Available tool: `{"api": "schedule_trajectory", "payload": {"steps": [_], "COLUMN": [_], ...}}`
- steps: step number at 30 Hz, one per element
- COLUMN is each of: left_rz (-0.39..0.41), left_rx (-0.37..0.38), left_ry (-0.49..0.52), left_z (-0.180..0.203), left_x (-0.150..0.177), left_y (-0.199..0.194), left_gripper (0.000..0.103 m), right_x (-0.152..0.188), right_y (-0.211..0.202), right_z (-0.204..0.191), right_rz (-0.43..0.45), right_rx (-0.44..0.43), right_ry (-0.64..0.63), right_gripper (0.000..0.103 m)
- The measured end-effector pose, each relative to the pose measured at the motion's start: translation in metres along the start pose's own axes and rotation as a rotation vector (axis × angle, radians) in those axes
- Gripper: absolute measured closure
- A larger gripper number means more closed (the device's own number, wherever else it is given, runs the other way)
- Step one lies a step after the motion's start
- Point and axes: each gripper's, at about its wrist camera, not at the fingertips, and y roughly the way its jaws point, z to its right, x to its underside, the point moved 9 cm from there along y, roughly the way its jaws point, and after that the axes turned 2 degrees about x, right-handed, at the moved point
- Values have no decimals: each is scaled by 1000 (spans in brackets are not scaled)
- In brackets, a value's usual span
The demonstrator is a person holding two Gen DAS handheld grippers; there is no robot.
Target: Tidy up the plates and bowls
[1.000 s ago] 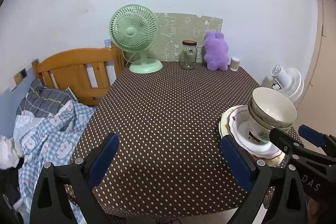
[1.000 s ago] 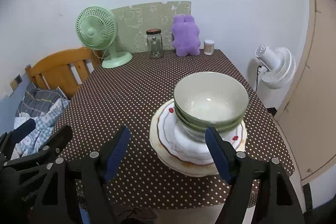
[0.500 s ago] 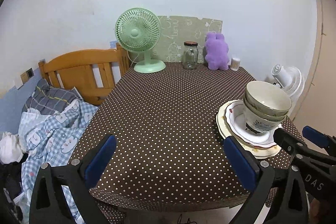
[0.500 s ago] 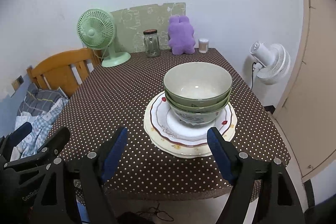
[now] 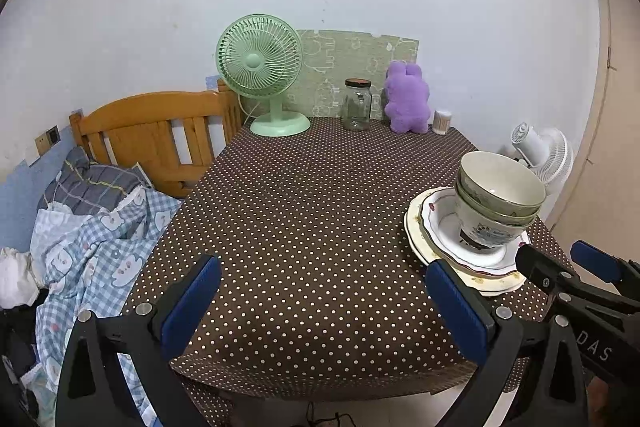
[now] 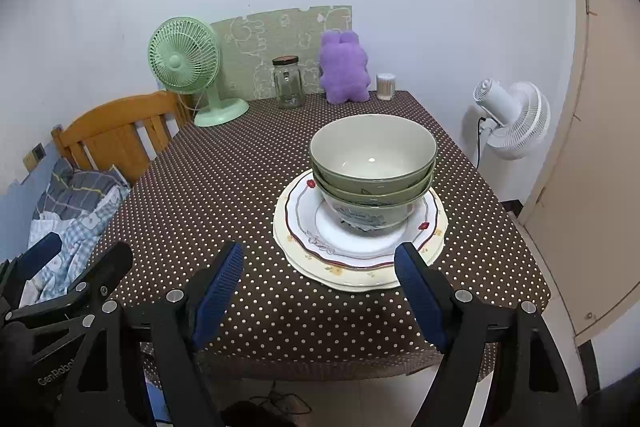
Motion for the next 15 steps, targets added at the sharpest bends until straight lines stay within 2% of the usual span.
{"api": "schedule_trajectory", "payload": {"steps": [15], "left_rz": [-7], "left_rx": [5], "left_ry": [-5], "left_z": [0], "left_x": [2], "left_y": [1], "left_gripper": [0], "right_x": [2], "right_y": [0], "right_z": [-1], "right_rz": [-6], "right_rx": [4], "right_ry": [-3], "right_gripper": [23]}}
